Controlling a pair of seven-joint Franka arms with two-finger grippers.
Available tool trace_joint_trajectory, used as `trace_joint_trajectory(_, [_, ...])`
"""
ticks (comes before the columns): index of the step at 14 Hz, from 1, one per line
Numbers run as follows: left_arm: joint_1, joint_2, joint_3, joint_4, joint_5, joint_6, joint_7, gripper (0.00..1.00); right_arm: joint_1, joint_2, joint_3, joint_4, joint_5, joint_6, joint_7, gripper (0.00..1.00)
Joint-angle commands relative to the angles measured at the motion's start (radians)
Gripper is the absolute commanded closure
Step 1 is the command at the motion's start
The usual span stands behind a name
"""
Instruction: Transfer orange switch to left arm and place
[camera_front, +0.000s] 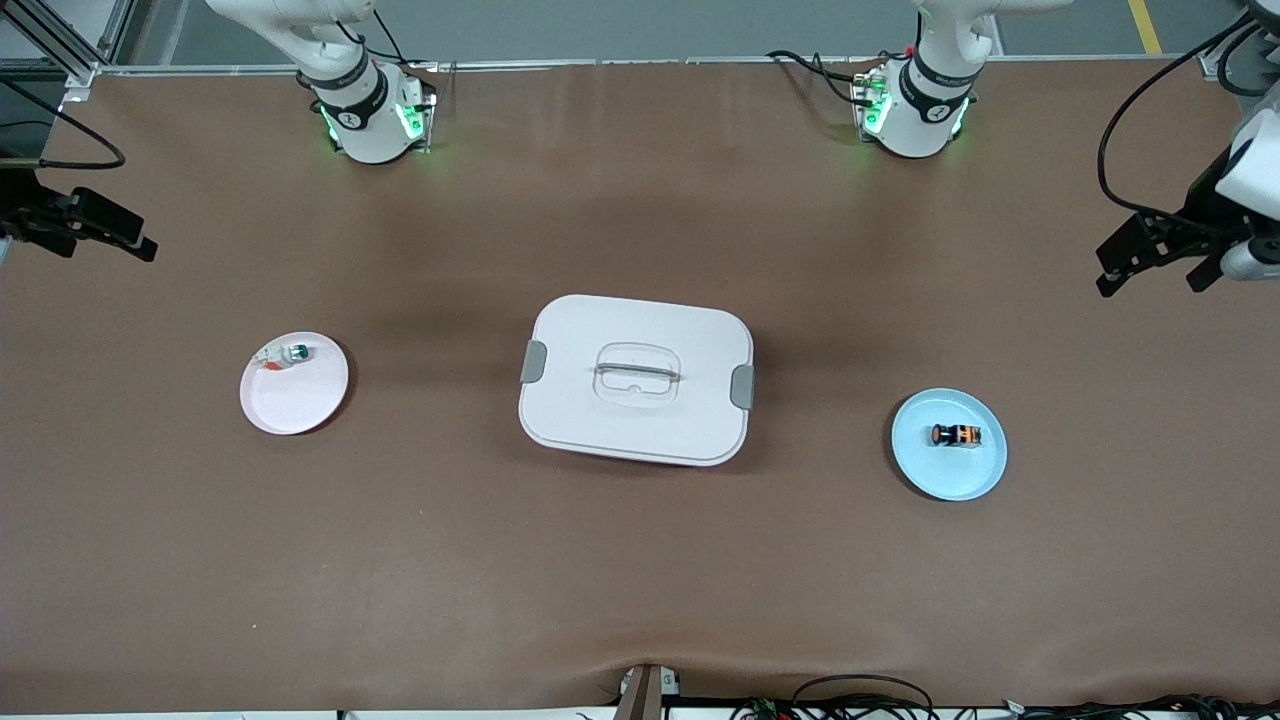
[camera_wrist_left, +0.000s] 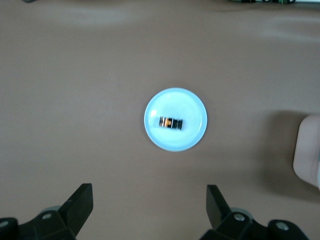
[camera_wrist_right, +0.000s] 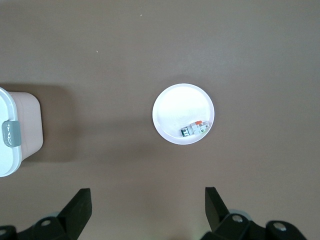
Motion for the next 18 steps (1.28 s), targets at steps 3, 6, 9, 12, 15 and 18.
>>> trace_joint_trajectory(3, [-0.011,-0.033,0.008,0.033,-0.018,-0.090,0.044,0.00,0.006,-0.028,0.002,-0.031,0.014,0.012,0.025,0.00])
trace_joint_trajectory(6, [-0.012,0.020,0.007,0.105,-0.022,-0.100,0.033,0.00,0.006,-0.036,0.000,-0.031,0.013,0.009,0.025,0.00])
trace_joint_trajectory(9, [-0.008,0.054,0.010,0.146,-0.022,-0.144,0.041,0.00,0.007,-0.042,0.002,-0.025,0.002,0.003,0.026,0.00])
trace_joint_trajectory(12, [-0.009,0.063,0.010,0.156,-0.022,-0.162,0.041,0.00,-0.002,-0.057,-0.006,-0.025,0.009,0.012,0.030,0.00])
trace_joint_trajectory(15, [-0.017,0.064,0.008,0.160,-0.022,-0.176,0.041,0.00,0.000,-0.049,-0.006,-0.020,0.011,0.014,0.016,0.00])
trace_joint_trajectory(18, [-0.017,0.064,0.008,0.163,-0.022,-0.176,0.041,0.00,-0.002,-0.045,-0.006,-0.007,-0.003,0.008,0.011,0.00])
